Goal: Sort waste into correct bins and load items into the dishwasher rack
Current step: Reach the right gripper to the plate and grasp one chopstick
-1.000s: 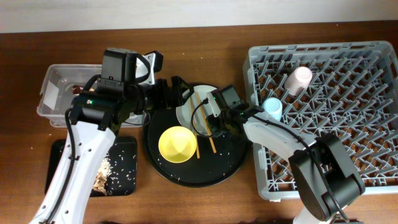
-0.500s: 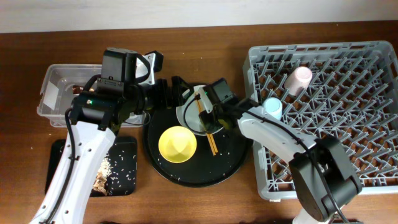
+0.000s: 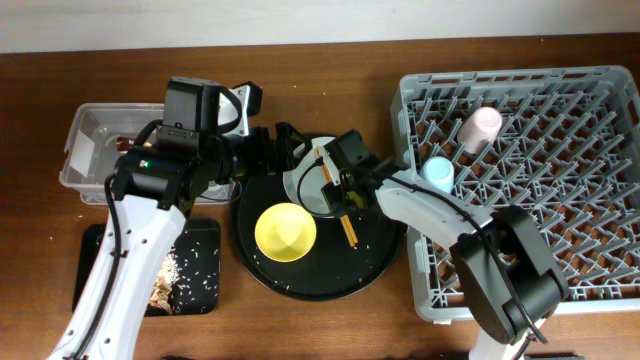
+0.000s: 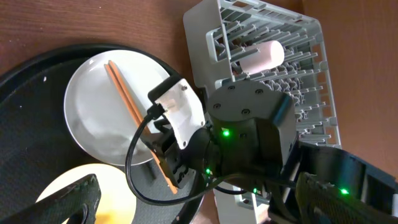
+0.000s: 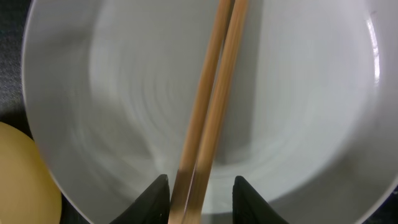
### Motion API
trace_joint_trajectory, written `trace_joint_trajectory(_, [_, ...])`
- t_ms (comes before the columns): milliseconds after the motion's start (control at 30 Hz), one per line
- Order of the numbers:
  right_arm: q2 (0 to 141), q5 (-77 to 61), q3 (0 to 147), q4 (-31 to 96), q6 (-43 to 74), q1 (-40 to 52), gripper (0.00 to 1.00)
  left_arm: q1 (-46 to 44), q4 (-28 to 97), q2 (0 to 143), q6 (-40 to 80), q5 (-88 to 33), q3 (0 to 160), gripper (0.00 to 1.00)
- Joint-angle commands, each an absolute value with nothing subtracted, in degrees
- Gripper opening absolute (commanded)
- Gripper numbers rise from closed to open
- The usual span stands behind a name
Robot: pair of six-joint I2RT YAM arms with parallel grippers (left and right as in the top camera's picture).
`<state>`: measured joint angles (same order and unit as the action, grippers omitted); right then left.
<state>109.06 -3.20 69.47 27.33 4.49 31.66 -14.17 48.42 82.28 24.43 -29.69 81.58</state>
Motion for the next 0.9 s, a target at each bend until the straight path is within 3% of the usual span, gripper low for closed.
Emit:
trace_joint_trajectory(0, [107.7, -2.24, 74.13, 29.32, 4.75, 31.18, 0.33, -14.09, 48.31, 82.04, 23.68, -29.47, 81.36, 0.99])
trace_joint_trajectory(867, [110.02, -3.25, 71.02, 33.39, 4.8, 30.04, 0.32, -14.09, 48.31, 82.04, 23.68, -29.47, 81.36, 0.99])
